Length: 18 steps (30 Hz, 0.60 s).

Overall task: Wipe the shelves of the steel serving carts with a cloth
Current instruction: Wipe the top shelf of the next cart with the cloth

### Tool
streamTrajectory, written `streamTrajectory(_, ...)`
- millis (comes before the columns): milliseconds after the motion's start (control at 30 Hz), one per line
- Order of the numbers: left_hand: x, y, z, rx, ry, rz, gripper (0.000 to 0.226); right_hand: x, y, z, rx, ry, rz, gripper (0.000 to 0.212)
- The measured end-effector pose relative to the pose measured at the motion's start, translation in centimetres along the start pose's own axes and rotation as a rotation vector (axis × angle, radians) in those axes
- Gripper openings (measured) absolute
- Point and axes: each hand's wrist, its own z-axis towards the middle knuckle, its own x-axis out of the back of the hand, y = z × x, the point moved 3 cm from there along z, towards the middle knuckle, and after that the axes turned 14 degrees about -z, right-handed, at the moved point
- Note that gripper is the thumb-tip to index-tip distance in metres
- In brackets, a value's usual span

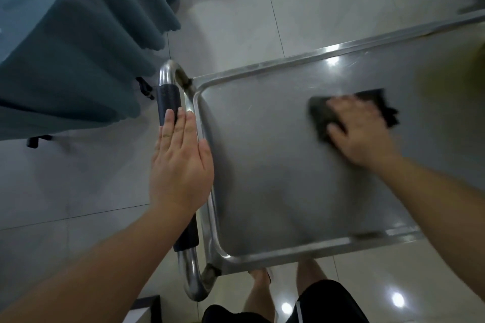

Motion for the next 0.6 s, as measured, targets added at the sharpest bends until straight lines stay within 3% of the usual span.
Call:
streamTrajectory(67,0.0,-0.1,0.0,-0.007,0.003,-0.004,0.060,0.6,2.5,2.5,-0.439,-0.012,0.024,0.070)
streamTrajectory(133,0.0,-0.2,0.0,-0.004,0.006,-0.017,0.060,0.8,0.5,4.2,-0.799,-0.030,0.097,0.071)
streamTrajectory(200,-0.1,-0.2,0.0,0.000,0.014,-0.022,0.060,1.1,-5.0,5.5,-0.887,-0.016,0.174,0.073)
streamTrajectory(300,-0.2,-0.4,0.1,-0.007,0.019,0.008,0.061,1.0,-15.5,5.4,-0.592,0.020,0.182,0.072)
streamTrajectory(433,-0.4,-0.6,0.0,-0.009,0.014,0.039,0.064,0.8,-27.7,1.7,0.127,-0.101,0.079,0.071)
streamTrajectory(533,-0.3,-0.6,-0.1,-0.016,0.017,0.040,0.063,0.7,-26.9,0.0,0.641,-0.116,0.026,0.070)
streamTrajectory(600,-0.2,-0.4,-0.2,-0.015,0.013,0.036,0.063,0.5,-21.8,0.0,0.837,-0.071,-0.022,0.067)
